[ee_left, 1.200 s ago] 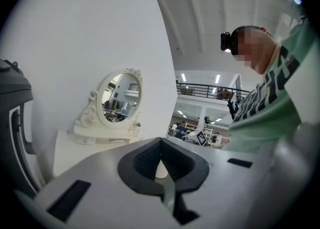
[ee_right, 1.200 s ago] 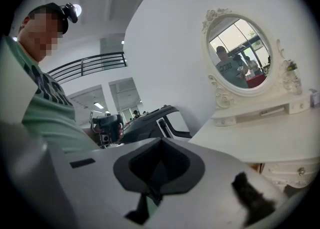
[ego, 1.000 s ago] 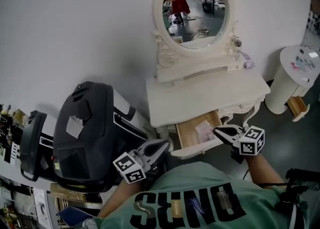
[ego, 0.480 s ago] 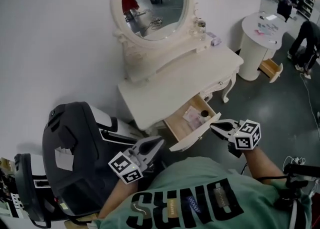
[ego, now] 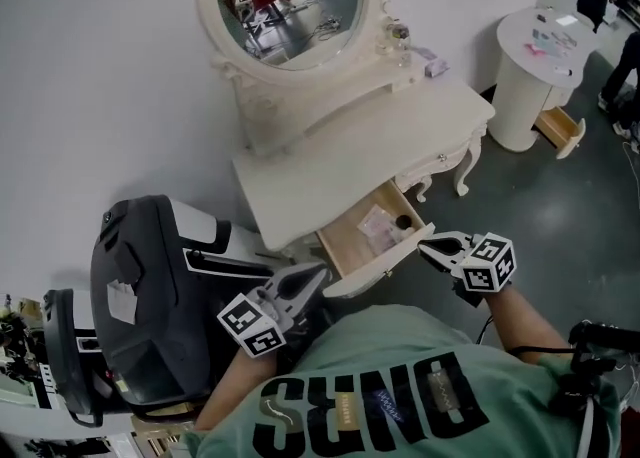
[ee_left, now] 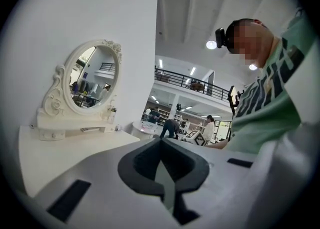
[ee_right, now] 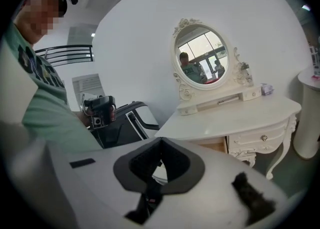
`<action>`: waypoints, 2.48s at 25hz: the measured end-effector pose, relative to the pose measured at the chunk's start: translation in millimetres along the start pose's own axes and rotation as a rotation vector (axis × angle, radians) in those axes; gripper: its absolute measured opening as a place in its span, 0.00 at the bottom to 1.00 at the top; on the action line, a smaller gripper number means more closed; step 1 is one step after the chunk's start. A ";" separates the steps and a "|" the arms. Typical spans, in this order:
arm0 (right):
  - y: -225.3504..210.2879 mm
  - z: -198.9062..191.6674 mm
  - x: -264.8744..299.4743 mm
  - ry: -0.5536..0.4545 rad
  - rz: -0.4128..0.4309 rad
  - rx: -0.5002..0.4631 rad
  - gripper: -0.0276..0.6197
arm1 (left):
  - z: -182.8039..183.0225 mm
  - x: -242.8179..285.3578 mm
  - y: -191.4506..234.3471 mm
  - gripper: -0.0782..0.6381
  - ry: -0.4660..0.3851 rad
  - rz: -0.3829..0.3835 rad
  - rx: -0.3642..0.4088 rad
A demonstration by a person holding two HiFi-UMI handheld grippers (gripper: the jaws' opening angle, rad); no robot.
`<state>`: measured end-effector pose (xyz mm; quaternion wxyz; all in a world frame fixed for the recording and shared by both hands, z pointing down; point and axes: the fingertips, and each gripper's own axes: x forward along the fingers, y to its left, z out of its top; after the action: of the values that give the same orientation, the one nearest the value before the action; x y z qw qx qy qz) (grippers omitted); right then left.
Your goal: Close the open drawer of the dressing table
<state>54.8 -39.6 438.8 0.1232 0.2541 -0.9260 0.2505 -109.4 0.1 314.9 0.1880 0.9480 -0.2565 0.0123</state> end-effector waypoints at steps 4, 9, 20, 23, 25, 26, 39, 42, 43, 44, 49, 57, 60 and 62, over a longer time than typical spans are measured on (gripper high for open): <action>-19.4 -19.5 3.2 0.010 0.010 0.036 0.06 | -10.9 21.8 -3.0 0.12 0.060 0.007 -0.011; -33.8 -46.5 13.6 0.044 -0.019 0.062 0.06 | -16.4 37.5 11.8 0.12 0.112 -0.012 0.003; -64.4 -127.4 52.0 0.209 -0.219 0.105 0.06 | -71.2 57.8 69.9 0.12 0.214 -0.140 -0.043; -59.3 -164.3 59.5 0.287 -0.263 0.115 0.06 | -99.2 52.8 71.3 0.12 0.245 -0.149 -0.097; -64.5 -176.5 76.3 0.312 -0.277 0.096 0.06 | -110.8 53.3 82.2 0.12 0.258 -0.153 -0.104; -67.4 -180.5 86.5 0.321 -0.277 0.084 0.06 | -115.3 54.1 88.6 0.12 0.264 -0.156 -0.099; -67.4 -271.1 165.9 0.593 -0.202 0.101 0.34 | -165.0 33.5 106.0 0.12 0.303 -0.091 -0.180; -72.0 -280.2 175.6 0.600 -0.220 0.111 0.35 | -170.4 30.9 108.3 0.12 0.304 -0.083 -0.196; -73.1 -283.2 177.7 0.607 -0.224 0.114 0.35 | -170.9 30.2 109.1 0.12 0.303 -0.082 -0.198; -74.6 -284.8 179.7 0.614 -0.228 0.113 0.35 | -171.0 29.9 110.2 0.12 0.302 -0.081 -0.199; -76.0 -290.1 182.2 0.660 -0.227 0.102 0.35 | -172.3 33.1 113.0 0.12 0.297 -0.080 -0.214; -71.7 -291.0 186.5 0.676 -0.211 0.057 0.26 | -176.5 42.4 111.0 0.12 0.303 -0.093 -0.215; -72.3 -290.9 186.8 0.686 -0.208 0.043 0.26 | -176.5 44.9 111.4 0.12 0.301 -0.093 -0.218; -72.7 -290.4 187.3 0.691 -0.200 0.038 0.25 | -176.3 46.1 111.3 0.12 0.301 -0.094 -0.218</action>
<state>-34.6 -17.5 779.7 0.4479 0.2460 -0.7955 0.3255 -111.1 -46.9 523.2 0.3263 0.9204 -0.1805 0.1173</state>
